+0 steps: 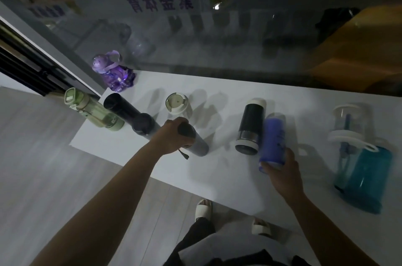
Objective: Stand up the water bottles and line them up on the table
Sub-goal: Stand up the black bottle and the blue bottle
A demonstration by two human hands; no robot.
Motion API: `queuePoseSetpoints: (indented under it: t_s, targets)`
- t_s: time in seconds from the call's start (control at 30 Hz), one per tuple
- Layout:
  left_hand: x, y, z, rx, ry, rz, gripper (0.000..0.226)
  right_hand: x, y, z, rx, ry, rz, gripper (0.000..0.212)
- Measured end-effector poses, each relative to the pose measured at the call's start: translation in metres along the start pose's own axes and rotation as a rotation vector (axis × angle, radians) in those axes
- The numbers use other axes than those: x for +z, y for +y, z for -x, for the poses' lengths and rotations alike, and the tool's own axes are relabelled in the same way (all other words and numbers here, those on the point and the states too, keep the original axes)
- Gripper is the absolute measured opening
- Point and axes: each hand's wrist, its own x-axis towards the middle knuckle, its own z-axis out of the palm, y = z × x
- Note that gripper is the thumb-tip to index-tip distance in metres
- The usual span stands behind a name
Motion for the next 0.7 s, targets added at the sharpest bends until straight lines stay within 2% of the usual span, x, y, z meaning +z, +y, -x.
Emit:
queuePoseSetpoints:
  t_s: [0.13, 0.3, 0.37, 0.47, 0.57, 0.63, 0.7]
  targets:
    - [0.001, 0.003, -0.003, 0.060, -0.010, -0.117, 0.069, 0.008, 0.009, -0.004, 0.045, -0.018, -0.020, 0.088]
    - [0.006, 0.006, -0.002, 0.083, -0.030, -0.094, 0.068, 0.013, 0.020, -0.010, 0.073, -0.010, -0.035, 0.085]
    - [0.005, 0.011, 0.004, 0.075, -0.022, -0.165, 0.071, 0.012, 0.022, -0.012, 0.076, 0.000, -0.032, 0.085]
    - [0.003, 0.029, 0.017, 0.152, 0.121, -0.289, 0.071, 0.008, 0.021, -0.009, 0.079, 0.007, -0.004, 0.085]
    - [0.018, 0.054, 0.028, 0.354, 0.284, -0.140, 0.064, 0.000, 0.017, 0.000, 0.072, 0.035, 0.039, 0.083]
    - [0.040, 0.070, 0.032, 0.402, 0.247, -0.037, 0.062, -0.004, 0.019, 0.004, 0.067, 0.055, 0.055, 0.084]
    - [0.070, 0.079, 0.029, 0.367, 0.153, -0.017, 0.069, -0.008, 0.025, 0.006, 0.078, 0.063, 0.075, 0.085]
